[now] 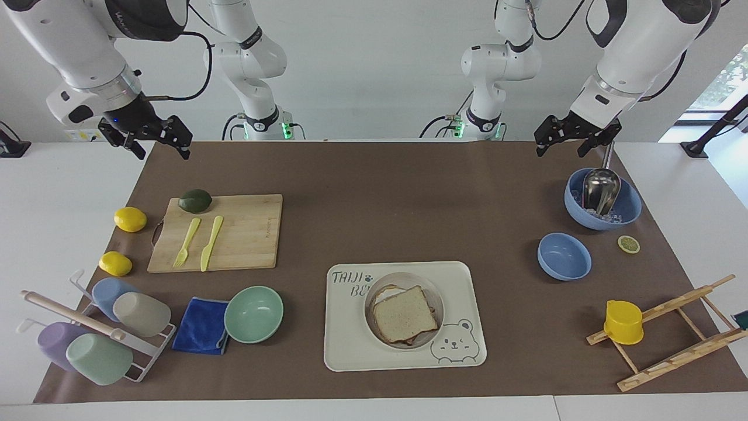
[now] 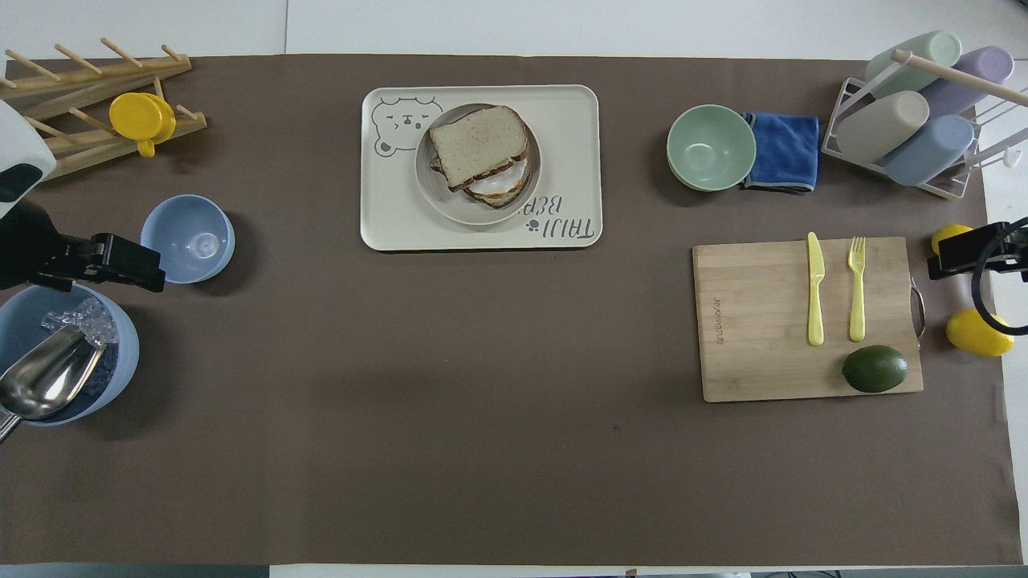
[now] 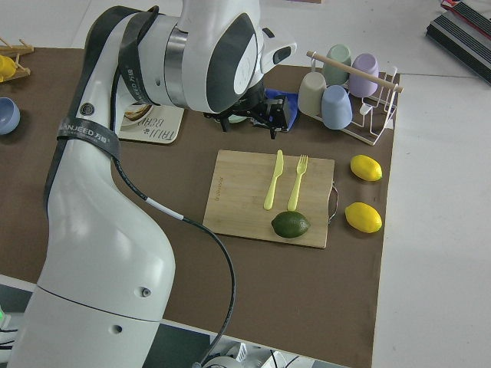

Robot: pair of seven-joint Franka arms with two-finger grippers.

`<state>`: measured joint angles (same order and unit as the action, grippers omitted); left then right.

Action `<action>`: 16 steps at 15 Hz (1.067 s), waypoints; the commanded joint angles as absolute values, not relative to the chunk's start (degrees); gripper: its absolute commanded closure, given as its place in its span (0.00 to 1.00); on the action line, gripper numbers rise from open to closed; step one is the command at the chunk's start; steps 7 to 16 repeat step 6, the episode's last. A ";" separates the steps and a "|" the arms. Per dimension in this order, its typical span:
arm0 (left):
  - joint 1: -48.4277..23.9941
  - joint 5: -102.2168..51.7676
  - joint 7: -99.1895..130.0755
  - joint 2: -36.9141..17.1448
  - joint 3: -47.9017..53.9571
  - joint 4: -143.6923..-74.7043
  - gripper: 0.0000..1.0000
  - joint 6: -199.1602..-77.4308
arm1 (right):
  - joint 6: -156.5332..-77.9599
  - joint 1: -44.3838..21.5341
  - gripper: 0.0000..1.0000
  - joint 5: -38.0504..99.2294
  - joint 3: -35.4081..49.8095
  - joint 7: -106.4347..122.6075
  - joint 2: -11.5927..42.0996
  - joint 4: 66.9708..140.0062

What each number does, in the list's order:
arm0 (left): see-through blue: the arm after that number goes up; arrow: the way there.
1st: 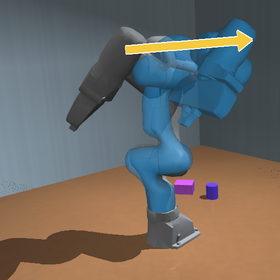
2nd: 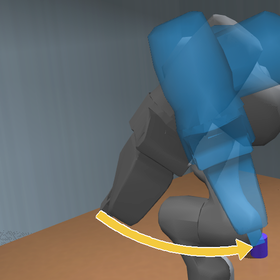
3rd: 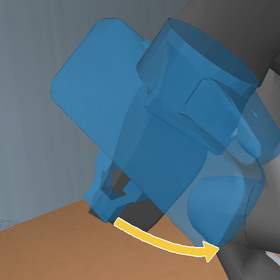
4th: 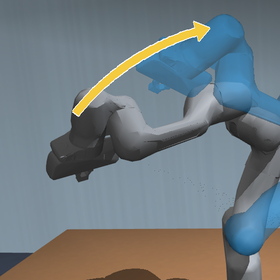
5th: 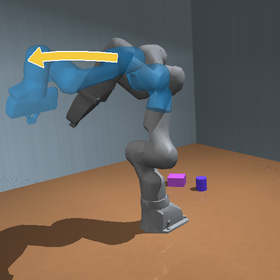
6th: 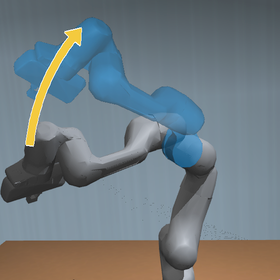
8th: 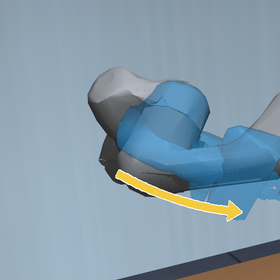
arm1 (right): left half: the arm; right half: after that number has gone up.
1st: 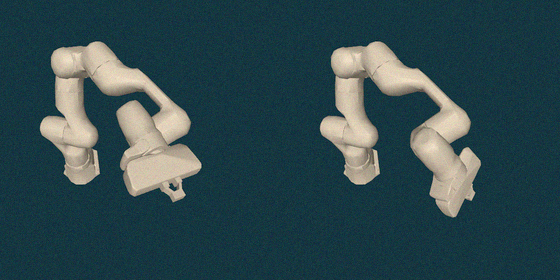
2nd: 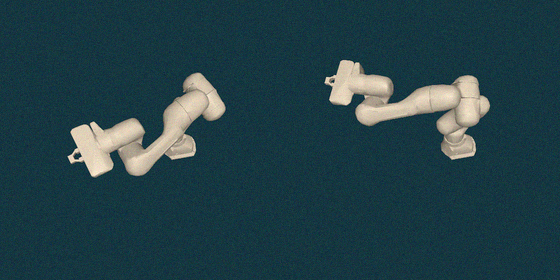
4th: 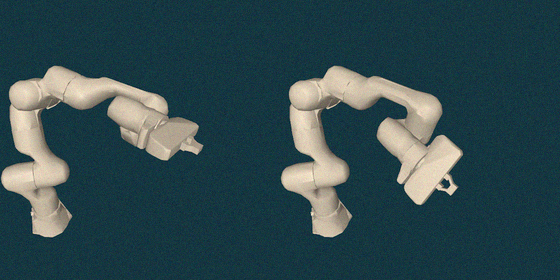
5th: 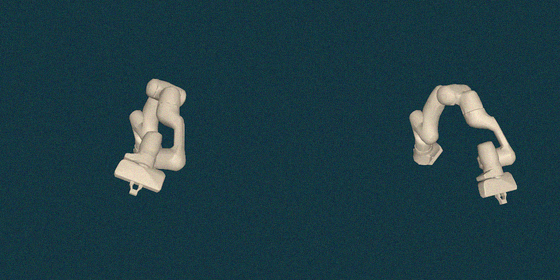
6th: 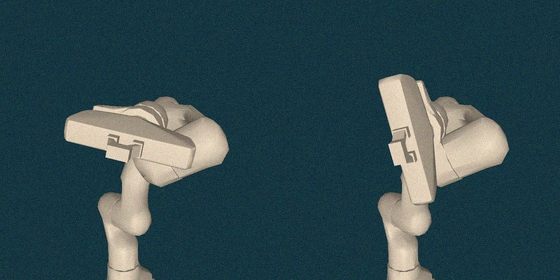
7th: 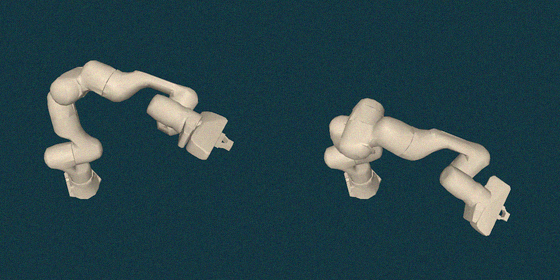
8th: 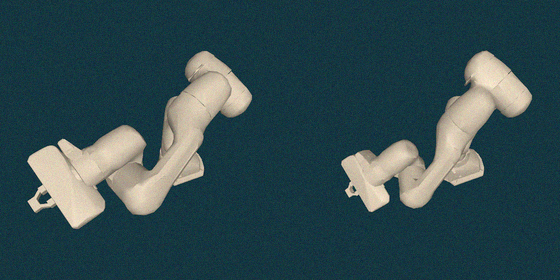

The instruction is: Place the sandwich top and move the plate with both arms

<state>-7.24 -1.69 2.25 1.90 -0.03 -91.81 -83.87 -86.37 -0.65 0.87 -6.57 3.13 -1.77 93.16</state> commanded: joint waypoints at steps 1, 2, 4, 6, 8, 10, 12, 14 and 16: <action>-7.03 -0.61 2.28 1.84 0.09 -90.26 0.00 -81.91 | -86.40 -0.62 0.00 1.14 -6.33 2.11 -3.34 94.92; -6.86 -0.96 2.37 1.85 0.09 -90.26 0.00 -82.18 | -86.40 -0.62 0.00 1.23 -6.33 2.11 -3.34 94.92; -6.77 -0.97 2.64 1.93 0.09 -90.61 0.00 -83.14 | -86.40 -0.62 0.00 1.14 -6.33 2.20 -3.34 95.01; -6.59 -0.97 2.64 2.11 0.09 -90.79 0.00 -83.23 | -86.40 -0.70 0.00 1.14 -6.33 2.11 -3.34 95.01; -6.59 -0.97 2.64 2.11 0.09 -90.79 0.00 -83.23 | -86.40 -0.70 0.00 1.14 -6.33 2.11 -3.34 95.01; -6.59 -0.97 2.64 2.11 0.09 -90.79 0.00 -83.23 | -86.40 -0.70 0.00 1.14 -6.33 2.11 -3.34 95.01; -6.59 -0.97 2.64 2.11 0.09 -90.79 0.00 -83.23 | -86.40 -0.70 0.00 1.14 -6.33 2.11 -3.34 95.01; -6.59 -0.97 2.64 2.11 0.09 -90.79 0.00 -83.23 | -86.40 -0.70 0.00 1.14 -6.33 2.11 -3.34 95.01; -6.59 -0.97 2.64 2.11 0.09 -90.79 0.00 -83.23 | -86.40 -0.70 0.00 1.14 -6.33 2.11 -3.34 95.01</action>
